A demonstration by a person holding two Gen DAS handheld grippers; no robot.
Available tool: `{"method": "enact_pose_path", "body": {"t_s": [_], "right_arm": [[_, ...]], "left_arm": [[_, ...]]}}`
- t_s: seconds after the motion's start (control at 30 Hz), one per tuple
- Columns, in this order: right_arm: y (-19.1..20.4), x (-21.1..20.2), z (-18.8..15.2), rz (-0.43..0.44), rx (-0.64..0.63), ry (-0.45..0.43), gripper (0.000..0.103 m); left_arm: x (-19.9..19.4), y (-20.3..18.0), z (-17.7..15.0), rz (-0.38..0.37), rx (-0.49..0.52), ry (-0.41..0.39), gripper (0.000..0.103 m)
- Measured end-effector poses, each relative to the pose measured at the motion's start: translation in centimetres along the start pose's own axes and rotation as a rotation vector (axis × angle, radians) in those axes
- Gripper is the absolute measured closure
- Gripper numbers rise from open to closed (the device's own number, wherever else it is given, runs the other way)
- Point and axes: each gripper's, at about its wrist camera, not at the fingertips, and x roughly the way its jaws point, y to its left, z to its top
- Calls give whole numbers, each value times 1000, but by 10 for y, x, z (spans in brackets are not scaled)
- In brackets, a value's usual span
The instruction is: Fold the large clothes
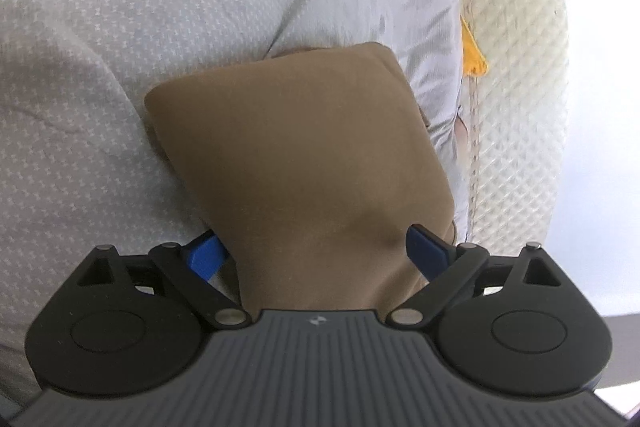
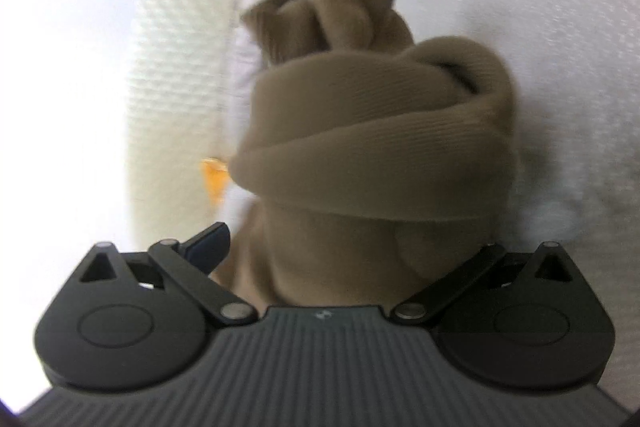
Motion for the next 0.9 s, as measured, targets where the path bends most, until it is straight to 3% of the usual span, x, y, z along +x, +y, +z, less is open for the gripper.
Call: {"method": "enact_pose_path", "body": {"t_s": [0.17, 0.33, 0.47, 0.7, 0.9], "right_arm": [[-1, 3, -5, -50, -40, 5, 0], [-9, 11, -9, -132, -40, 22, 0], [-9, 23, -12, -191, -86, 28, 0], [-20, 20, -10, -168, -60, 25, 0], [-29, 2, -9, -75, -4, 17, 0]], "left_arm": [[17, 1, 7, 45, -58, -38, 7], [22, -6, 6, 115, -6, -63, 2], [30, -8, 9, 121, -13, -75, 2], [37, -20, 13, 115, 17, -76, 2], [37, -37, 14, 85, 48, -93, 2]]}}
